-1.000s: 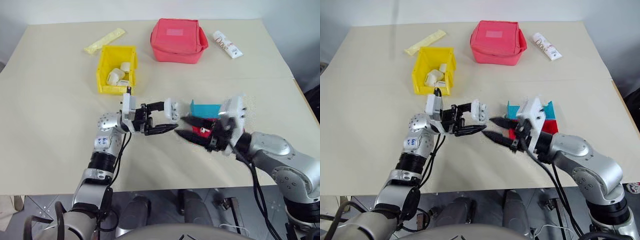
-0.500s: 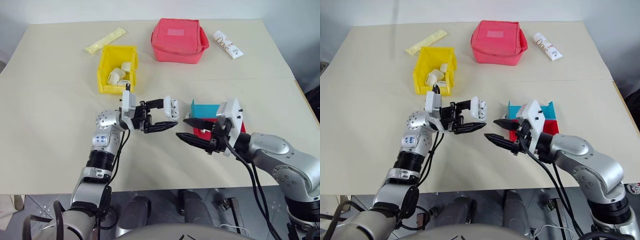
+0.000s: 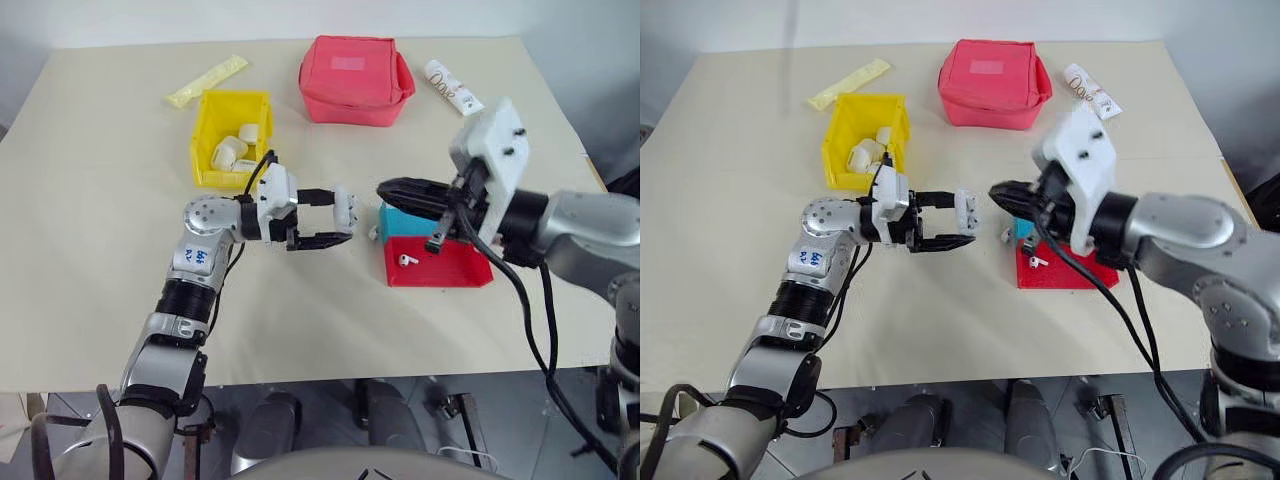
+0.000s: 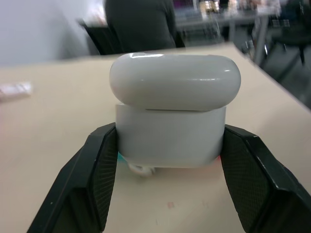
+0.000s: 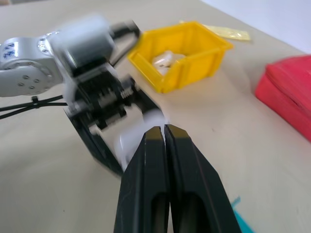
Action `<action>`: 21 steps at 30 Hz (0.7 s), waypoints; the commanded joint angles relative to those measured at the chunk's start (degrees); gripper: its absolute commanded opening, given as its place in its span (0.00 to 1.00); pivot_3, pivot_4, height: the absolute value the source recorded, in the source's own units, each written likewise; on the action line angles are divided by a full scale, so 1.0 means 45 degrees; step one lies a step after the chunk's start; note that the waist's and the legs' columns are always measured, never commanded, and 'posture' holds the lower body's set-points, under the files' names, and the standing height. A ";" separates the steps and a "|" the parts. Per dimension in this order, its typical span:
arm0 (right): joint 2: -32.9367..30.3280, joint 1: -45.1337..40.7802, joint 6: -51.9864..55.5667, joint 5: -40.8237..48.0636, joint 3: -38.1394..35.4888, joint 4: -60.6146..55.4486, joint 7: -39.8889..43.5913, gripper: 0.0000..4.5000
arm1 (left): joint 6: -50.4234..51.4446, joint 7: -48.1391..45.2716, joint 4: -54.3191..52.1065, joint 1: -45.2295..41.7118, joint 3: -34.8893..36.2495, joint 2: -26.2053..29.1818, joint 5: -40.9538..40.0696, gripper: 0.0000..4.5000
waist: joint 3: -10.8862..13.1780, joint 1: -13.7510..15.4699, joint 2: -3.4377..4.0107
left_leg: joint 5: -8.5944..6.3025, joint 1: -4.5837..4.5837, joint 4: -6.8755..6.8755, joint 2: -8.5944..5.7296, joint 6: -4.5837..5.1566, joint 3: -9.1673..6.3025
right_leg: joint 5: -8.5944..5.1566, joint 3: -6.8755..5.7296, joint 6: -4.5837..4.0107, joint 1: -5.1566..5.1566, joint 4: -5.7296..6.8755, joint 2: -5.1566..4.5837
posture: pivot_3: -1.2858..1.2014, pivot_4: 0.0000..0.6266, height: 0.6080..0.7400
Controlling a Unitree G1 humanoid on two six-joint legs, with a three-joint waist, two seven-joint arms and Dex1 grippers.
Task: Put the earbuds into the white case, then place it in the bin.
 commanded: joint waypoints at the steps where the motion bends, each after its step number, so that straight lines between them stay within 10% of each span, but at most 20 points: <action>1: 0.0344 -0.1111 0.0650 -0.0267 0.0764 0.0320 -0.0104 0.00 | -0.0034 0.0221 0.0067 -0.0431 -0.0008 -0.0006 0.0133 0.62 | 0.0000 0.0007 0.0000 | 0.0000 0.0000 -0.0001 0.0001 0.0000 -0.0002 | 0.0000 0.0000 0.0000 0.0000 -0.0001 0.0000 | 0.52 0.24 1.00; 12: 0.0671 -0.1026 -0.0989 -0.3333 0.3328 0.1916 0.1969 0.00 | -0.0178 0.0205 -0.0126 -0.0311 0.0142 -0.0225 -0.0104 0.62 | -0.0001 -0.0020 -0.0003 | 0.0002 -0.0007 0.0006 -0.0015 0.0002 0.0002 | 0.0000 0.0001 0.0001 -0.0013 0.0011 -0.0005 | 0.52 0.24 1.00; 21: -0.0313 0.0161 -0.0900 -0.4085 0.2223 0.1699 0.2766 0.00 | -0.0142 0.0043 -0.0921 0.0393 0.0914 0.0163 -0.0882 0.62 | -0.0001 0.0017 -0.0004 | 0.0002 -0.0008 0.0005 -0.0013 0.0000 0.0002 | 0.0000 0.0001 0.0000 -0.0014 0.0012 -0.0007 | 0.52 0.24 1.00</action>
